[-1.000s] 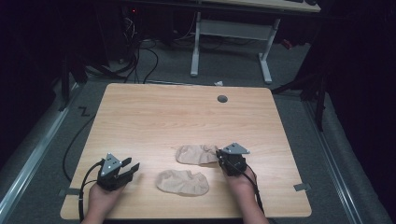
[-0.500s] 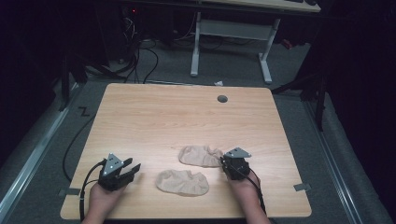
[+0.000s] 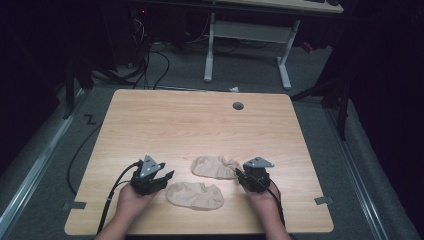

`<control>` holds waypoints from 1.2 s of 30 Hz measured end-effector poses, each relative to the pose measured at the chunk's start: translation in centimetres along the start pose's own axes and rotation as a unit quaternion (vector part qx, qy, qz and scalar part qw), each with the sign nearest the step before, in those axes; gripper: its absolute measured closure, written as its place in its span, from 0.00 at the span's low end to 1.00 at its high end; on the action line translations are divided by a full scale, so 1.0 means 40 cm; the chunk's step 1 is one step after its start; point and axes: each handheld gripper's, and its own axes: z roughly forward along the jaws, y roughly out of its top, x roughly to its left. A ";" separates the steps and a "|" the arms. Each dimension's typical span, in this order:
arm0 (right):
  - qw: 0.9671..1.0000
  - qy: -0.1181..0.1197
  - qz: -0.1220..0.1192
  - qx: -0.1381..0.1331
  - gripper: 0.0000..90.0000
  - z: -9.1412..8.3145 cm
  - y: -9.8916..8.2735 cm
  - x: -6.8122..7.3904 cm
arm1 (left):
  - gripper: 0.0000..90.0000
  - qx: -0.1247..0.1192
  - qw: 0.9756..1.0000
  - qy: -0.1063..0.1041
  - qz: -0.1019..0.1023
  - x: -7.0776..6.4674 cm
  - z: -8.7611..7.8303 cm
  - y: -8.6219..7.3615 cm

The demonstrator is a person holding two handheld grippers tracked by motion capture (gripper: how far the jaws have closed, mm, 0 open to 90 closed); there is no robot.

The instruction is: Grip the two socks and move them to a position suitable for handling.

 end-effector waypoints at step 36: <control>0.998 0.036 -0.015 -0.048 0.94 -0.029 0.006 0.025 | 0.97 0.013 1.000 -0.019 0.010 -0.051 0.119 0.105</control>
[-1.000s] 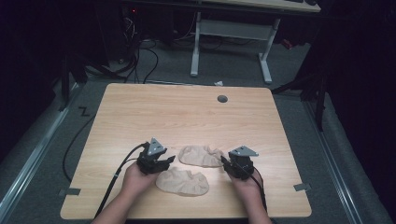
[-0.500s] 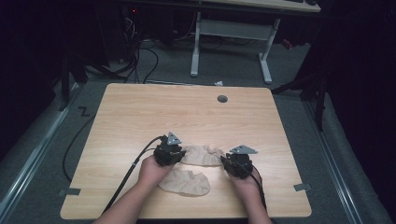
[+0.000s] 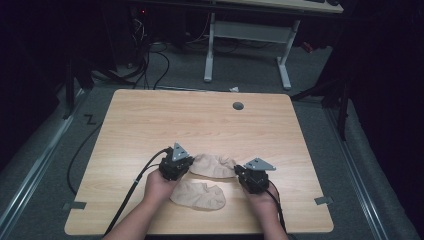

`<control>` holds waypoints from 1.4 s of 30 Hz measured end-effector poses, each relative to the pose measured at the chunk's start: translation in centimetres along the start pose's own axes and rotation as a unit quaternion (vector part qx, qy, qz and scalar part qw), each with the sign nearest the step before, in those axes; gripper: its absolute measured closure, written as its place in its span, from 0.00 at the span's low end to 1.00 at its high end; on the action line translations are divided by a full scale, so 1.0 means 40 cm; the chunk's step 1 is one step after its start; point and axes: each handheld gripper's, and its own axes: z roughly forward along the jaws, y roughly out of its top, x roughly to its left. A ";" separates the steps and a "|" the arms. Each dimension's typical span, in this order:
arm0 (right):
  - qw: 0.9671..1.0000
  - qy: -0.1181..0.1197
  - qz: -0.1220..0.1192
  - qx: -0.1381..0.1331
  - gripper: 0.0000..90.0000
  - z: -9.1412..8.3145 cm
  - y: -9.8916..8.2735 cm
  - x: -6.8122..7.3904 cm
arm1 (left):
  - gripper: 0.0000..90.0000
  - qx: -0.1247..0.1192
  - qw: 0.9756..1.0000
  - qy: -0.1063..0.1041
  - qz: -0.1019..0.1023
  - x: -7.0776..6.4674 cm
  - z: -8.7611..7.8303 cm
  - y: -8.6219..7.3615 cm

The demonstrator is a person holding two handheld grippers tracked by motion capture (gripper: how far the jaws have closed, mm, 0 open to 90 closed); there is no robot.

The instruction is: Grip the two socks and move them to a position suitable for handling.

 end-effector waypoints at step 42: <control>0.991 0.041 -0.123 0.017 0.94 -0.100 -0.086 0.191 | 0.97 0.009 1.000 0.000 -0.001 -0.060 -0.178 -0.182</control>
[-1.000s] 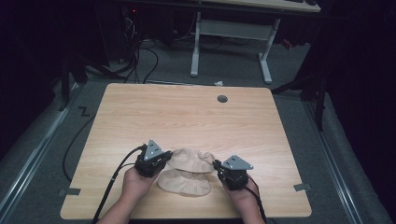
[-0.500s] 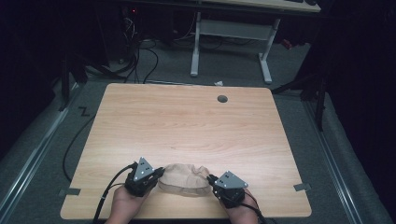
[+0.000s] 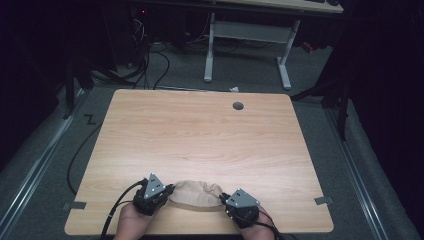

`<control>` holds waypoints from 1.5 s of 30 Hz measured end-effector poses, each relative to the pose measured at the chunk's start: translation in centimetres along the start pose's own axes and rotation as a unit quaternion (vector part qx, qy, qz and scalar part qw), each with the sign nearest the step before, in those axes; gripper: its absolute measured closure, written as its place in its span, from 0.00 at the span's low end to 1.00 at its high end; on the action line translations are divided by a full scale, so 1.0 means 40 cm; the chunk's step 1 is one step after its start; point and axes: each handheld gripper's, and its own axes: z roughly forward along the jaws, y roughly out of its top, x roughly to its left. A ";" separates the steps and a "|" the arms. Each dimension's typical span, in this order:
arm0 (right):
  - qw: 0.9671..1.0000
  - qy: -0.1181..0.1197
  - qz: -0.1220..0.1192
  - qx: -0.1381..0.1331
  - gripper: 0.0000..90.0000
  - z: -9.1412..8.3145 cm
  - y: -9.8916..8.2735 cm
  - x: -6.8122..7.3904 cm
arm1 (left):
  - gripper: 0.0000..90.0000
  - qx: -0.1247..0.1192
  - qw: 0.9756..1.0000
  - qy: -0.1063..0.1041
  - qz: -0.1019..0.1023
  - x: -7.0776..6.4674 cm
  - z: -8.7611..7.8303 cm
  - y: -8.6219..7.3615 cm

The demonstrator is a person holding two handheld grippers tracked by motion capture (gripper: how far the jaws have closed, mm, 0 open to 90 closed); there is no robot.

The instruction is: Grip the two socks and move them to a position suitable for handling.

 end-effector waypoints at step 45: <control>0.991 -0.062 0.107 -0.059 0.63 0.040 0.007 -0.182 | 0.58 -0.032 0.993 0.099 -0.056 0.191 -0.052 -0.033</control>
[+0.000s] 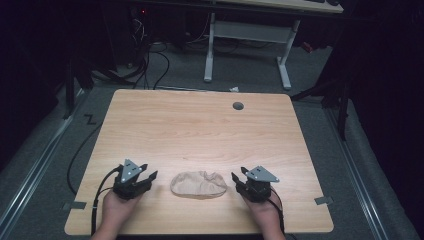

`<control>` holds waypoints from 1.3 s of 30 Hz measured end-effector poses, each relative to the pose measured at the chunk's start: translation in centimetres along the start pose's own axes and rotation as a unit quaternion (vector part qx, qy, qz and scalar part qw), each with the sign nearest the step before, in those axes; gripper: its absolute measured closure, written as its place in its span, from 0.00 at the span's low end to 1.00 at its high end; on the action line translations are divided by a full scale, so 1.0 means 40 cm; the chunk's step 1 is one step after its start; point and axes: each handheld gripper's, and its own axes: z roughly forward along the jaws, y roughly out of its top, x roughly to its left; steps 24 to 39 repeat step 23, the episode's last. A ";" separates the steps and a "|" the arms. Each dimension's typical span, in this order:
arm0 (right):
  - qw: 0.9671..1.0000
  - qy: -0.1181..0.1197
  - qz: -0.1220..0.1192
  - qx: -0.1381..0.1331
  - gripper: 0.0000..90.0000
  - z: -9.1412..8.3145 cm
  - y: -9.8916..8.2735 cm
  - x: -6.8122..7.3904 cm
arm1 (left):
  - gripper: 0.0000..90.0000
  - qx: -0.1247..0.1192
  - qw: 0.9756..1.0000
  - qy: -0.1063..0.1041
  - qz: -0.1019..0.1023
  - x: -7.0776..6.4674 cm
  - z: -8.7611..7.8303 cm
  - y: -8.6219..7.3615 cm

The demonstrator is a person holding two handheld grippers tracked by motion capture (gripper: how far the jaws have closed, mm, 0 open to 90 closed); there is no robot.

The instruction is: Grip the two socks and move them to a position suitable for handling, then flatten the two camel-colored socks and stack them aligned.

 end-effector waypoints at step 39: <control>0.998 -0.052 0.033 0.015 0.51 -0.022 -0.060 -0.088 | 0.55 -0.005 0.999 0.025 -0.037 0.085 -0.060 -0.071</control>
